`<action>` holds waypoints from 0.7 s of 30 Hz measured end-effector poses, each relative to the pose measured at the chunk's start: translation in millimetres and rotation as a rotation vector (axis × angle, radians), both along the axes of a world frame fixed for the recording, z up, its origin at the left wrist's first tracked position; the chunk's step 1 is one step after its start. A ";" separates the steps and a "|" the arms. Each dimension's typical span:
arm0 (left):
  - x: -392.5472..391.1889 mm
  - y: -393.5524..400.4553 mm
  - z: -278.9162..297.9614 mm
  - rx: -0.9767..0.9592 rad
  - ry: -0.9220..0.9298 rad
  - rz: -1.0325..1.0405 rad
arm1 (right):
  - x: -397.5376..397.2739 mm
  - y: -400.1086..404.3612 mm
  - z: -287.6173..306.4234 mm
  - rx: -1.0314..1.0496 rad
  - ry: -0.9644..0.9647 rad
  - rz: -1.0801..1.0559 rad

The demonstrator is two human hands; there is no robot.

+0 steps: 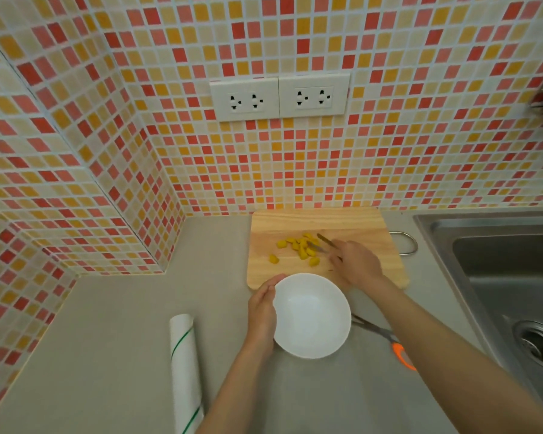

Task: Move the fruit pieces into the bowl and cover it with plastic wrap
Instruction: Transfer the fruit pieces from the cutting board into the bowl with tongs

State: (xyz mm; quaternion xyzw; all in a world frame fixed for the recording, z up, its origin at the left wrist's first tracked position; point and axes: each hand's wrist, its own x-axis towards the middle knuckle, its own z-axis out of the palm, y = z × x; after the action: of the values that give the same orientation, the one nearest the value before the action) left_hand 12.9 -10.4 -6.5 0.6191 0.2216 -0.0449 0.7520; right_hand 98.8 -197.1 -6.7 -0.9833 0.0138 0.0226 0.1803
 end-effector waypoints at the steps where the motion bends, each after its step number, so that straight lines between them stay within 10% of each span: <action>1: -0.4 0.1 -0.1 -0.005 0.002 -0.002 | 5.1 0.3 -2.0 -0.013 0.002 -0.003; 12: 2.4 1.0 2.8 -0.007 0.002 -0.020 | 11.9 -6.4 10.3 0.046 -0.024 0.041; 21: 4.6 0.2 -2.3 -0.015 0.005 -0.015 | -58.8 -19.9 48.2 0.119 0.218 0.528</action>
State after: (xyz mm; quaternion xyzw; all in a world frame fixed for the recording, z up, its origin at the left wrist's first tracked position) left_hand 17.5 -10.1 -8.7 0.6151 0.2185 -0.0534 0.7556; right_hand 40.0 -217.0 41.5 -0.9323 -0.2246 0.1748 0.2232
